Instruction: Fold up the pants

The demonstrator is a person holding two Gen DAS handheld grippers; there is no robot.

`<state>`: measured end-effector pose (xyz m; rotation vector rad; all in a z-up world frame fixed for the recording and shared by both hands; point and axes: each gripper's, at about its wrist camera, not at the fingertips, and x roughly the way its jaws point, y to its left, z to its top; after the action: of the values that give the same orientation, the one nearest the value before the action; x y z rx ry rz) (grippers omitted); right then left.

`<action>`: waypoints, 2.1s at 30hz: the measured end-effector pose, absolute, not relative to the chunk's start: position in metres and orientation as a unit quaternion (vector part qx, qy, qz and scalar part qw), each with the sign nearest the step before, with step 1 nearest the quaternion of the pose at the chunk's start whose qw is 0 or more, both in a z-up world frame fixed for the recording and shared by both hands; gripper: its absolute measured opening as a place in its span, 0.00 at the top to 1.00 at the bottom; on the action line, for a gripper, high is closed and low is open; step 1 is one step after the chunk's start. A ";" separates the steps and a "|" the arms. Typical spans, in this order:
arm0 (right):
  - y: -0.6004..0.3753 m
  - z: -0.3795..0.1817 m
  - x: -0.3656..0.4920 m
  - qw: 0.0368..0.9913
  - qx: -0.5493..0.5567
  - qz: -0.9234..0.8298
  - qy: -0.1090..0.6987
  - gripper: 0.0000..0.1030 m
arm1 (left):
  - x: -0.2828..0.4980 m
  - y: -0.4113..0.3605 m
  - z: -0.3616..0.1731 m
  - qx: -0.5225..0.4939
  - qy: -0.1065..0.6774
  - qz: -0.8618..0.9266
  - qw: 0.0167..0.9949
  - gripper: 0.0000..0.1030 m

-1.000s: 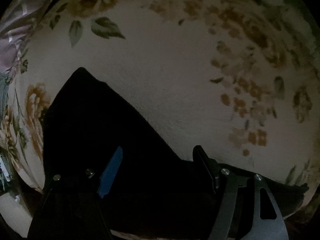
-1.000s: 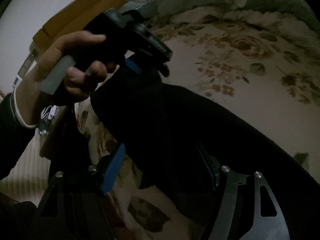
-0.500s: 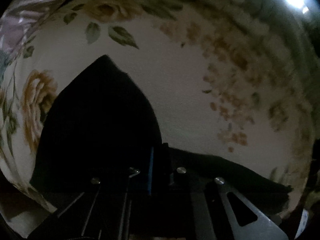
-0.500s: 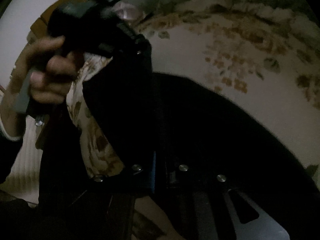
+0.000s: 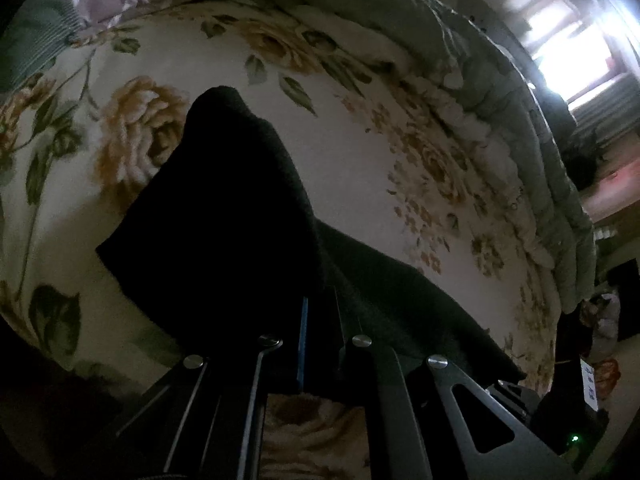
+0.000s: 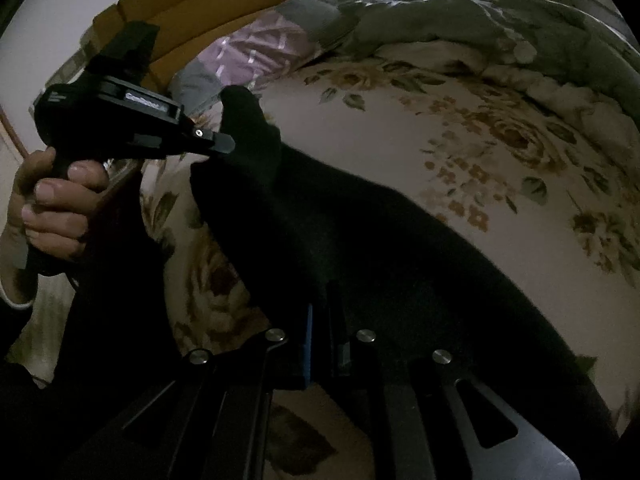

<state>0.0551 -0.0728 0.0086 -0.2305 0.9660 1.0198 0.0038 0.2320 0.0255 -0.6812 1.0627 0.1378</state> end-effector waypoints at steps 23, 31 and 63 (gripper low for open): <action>-0.053 -0.007 0.037 0.741 -0.165 0.447 0.473 0.90 | -0.040 0.262 -0.030 -0.381 0.489 0.040 0.784 0.95; -0.053 -0.007 0.034 0.740 -0.177 0.436 0.481 0.80 | -0.048 0.269 -0.035 -0.386 0.495 0.050 0.777 0.91; -0.070 0.019 0.067 0.768 -0.038 0.422 0.481 0.58 | -0.052 0.310 -0.023 -0.411 0.487 0.103 0.764 0.31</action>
<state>0.0673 -0.0702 0.0195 -0.0816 1.0441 0.9159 -0.0523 0.3095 -0.0226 -0.8938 1.0592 0.2233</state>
